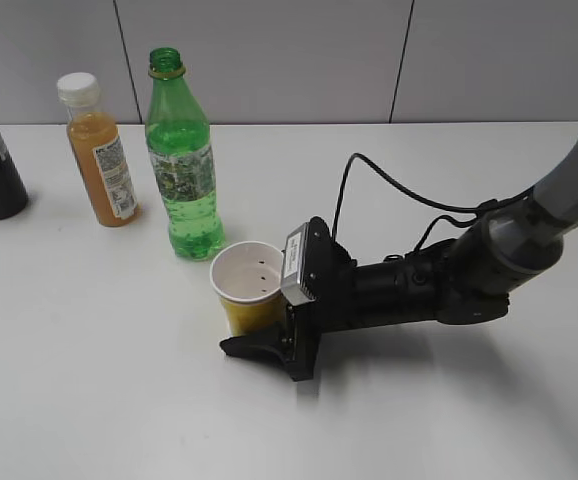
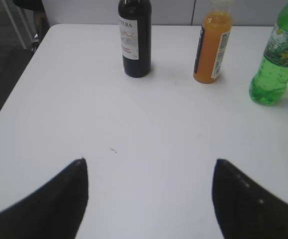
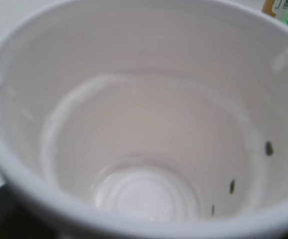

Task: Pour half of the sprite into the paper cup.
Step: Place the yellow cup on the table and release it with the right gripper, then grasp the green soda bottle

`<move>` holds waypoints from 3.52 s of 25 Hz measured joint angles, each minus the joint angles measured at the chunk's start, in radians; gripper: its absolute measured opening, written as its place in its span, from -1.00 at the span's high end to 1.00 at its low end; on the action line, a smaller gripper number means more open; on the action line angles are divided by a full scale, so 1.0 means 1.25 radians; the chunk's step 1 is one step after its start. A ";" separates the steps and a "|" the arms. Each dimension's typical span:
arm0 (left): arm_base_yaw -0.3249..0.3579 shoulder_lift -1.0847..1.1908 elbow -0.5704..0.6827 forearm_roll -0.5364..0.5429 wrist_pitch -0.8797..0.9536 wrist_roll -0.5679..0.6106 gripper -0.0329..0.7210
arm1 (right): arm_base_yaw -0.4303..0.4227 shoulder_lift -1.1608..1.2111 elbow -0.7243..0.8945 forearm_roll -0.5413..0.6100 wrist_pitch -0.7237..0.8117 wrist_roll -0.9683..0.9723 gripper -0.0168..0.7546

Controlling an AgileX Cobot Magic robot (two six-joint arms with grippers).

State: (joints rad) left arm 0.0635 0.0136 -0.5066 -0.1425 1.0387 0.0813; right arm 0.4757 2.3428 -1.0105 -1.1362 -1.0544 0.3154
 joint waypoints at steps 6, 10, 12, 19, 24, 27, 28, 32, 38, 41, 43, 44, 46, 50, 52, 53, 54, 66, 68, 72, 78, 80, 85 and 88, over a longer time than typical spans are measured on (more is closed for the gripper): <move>0.000 0.000 0.000 0.000 0.000 0.000 -0.65 | -0.022 -0.003 0.018 -0.004 -0.001 0.008 -0.73; 0.000 0.000 0.000 0.000 0.000 0.000 -0.65 | -0.051 -0.021 0.051 -0.003 -0.001 0.010 -0.73; 0.000 0.000 0.000 0.000 0.000 0.000 -0.65 | -0.071 -0.035 0.074 -0.003 0.000 0.010 -0.73; 0.000 0.000 0.000 0.000 0.000 0.000 -0.65 | -0.127 -0.111 0.171 -0.003 0.024 0.008 -0.72; 0.000 0.000 0.000 0.000 0.000 0.000 -0.65 | -0.167 -0.178 0.217 -0.006 0.088 0.006 -0.70; 0.000 0.000 0.000 0.000 0.000 0.000 -0.65 | -0.201 -0.221 0.223 -0.006 0.115 0.006 -0.69; 0.000 0.000 0.000 0.000 0.000 0.000 -0.65 | -0.209 -0.241 0.224 0.001 0.135 0.006 -0.69; 0.000 0.000 0.000 0.000 0.000 0.000 -0.65 | -0.217 -0.319 0.215 0.090 0.265 0.006 -0.66; 0.000 0.000 0.000 0.000 0.000 0.000 -0.65 | -0.217 -0.361 0.142 0.236 0.489 0.054 -0.62; 0.000 0.000 0.000 0.000 0.000 0.000 -0.65 | -0.217 -0.371 0.086 0.295 0.662 0.106 -0.58; 0.000 0.000 0.000 0.000 0.000 0.000 -0.65 | -0.217 -0.374 0.041 0.348 0.801 0.118 -0.58; 0.000 0.000 0.000 0.000 0.000 0.000 -0.65 | -0.217 -0.374 0.013 0.375 0.871 0.120 -0.58; 0.000 0.000 0.000 0.000 0.000 0.000 -0.65 | -0.217 -0.374 -0.045 0.451 0.994 0.119 -0.58; 0.000 0.000 0.000 0.000 0.000 0.000 -0.65 | -0.217 -0.374 -0.168 0.630 1.207 -0.008 -0.58; 0.000 0.000 0.000 0.000 0.000 0.000 -0.65 | -0.220 -0.374 -0.228 0.723 1.300 -0.099 -0.58; 0.000 0.000 0.000 0.000 0.000 0.000 -0.65 | -0.223 -0.374 -0.251 0.767 1.349 -0.127 -0.58; 0.000 0.000 0.000 0.000 0.000 0.000 -0.65 | -0.226 -0.374 -0.276 0.805 1.395 -0.153 -0.58; 0.000 0.000 0.000 0.000 0.000 0.000 -0.65 | -0.312 -0.416 -0.336 0.925 1.768 -0.267 -0.58; 0.000 0.000 0.000 0.000 0.000 0.000 -0.65 | -0.312 -0.457 -0.315 0.925 1.768 -0.267 -0.58; 0.000 0.000 0.000 0.000 0.000 0.000 -0.65 | -0.312 -0.556 -0.229 0.945 1.750 -0.268 -0.58; 0.000 0.000 0.000 0.000 0.000 0.000 -0.65 | -0.312 -0.709 0.007 0.956 1.653 -0.268 -0.58; 0.000 0.000 0.000 0.000 0.000 0.000 -0.65 | -0.312 -0.765 0.087 0.956 1.623 -0.268 -0.58; 0.000 0.000 0.000 0.000 0.000 0.000 -0.65 | -0.312 -0.875 0.226 0.962 1.576 -0.268 -0.58; 0.000 0.000 0.000 0.000 0.000 0.000 -0.65 | -0.312 -0.936 0.296 0.962 1.562 -0.268 -0.57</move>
State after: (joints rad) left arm 0.0635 0.0136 -0.5066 -0.1425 1.0387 0.0813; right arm 0.0851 1.1733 -0.6406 0.0666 0.8980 -0.0195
